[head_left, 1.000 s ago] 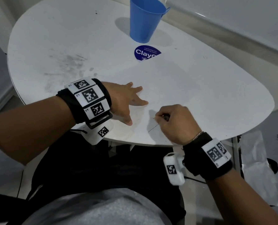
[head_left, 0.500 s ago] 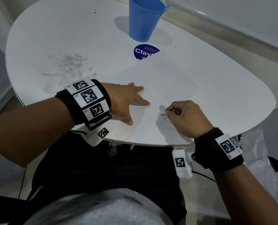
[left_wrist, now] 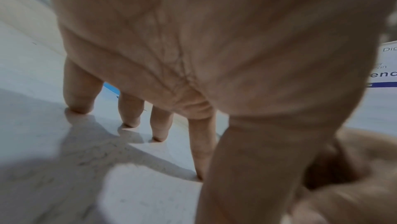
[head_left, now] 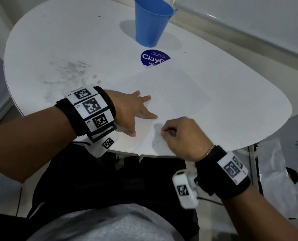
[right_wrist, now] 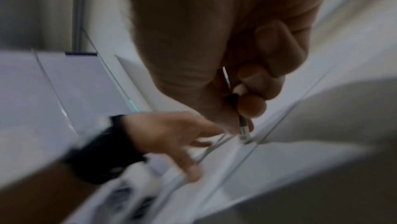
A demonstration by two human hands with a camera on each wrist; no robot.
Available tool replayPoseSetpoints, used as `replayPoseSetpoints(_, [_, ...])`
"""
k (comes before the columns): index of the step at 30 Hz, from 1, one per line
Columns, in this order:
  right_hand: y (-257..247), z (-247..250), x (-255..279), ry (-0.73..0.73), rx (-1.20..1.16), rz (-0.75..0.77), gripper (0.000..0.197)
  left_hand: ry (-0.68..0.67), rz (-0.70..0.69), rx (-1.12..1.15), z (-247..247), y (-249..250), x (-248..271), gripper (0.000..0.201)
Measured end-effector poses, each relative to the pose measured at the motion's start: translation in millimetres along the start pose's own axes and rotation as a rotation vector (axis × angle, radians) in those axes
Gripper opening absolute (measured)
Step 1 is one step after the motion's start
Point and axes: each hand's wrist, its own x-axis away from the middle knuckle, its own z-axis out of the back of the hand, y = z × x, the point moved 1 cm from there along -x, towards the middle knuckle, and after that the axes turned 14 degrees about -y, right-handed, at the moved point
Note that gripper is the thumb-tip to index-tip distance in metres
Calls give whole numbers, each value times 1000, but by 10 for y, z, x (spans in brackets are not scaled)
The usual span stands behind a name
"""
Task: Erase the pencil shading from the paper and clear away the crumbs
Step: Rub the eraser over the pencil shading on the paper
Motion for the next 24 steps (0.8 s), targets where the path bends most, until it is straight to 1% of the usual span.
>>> replayPoseSetpoints(1, [-63,-36,34,-55,-12,31,14,-2,3,-1,0,-4,-6,87])
replayPoseSetpoints(2, [-61,-20,34,-72,-11,30,14,-2,5,1,-2,-9,-8,87])
replayPoseSetpoints(3, [12,25,-7,-47,-10,0,13,-2,5,5,-5,-9,-8,87])
replayPoseSetpoints(6, [249,187,-90,108,-42,-115,13,-2,5,-7,-10,-1,-3,85])
replayPoseSetpoints(7, [249,189,-85,117,-27,-121,14,-4,6,-10,-7,-1,-4,85])
replayPoseSetpoints(10, [43,57,-1,-19,11,-31,15,-9,2,-3,-3,-8,-14,86])
replayPoseSetpoints(11, [21,57,12,-46,9,-24,15,-8,2,-3,-4,-7,-12,87])
replayPoseSetpoints(12, [60,93,-9,-36,11,-38,15,-8,5,-4,-5,-4,-7,86])
replayPoseSetpoints(15, [266,236,-86,113,-20,-134,14,-13,12,-16,-2,12,16,84])
replayPoseSetpoints(16, [283,236,-84,129,-15,-145,14,-15,13,-21,3,14,20,83])
replayPoseSetpoints(20, [60,58,-10,21,28,-59,15,-17,12,-17,5,16,17,85])
replayPoseSetpoints(21, [88,82,-32,34,27,-73,15,-16,12,-15,3,19,17,85])
replayPoseSetpoints(24, [258,218,-95,160,-28,-149,16,-17,20,-9,-6,24,25,83])
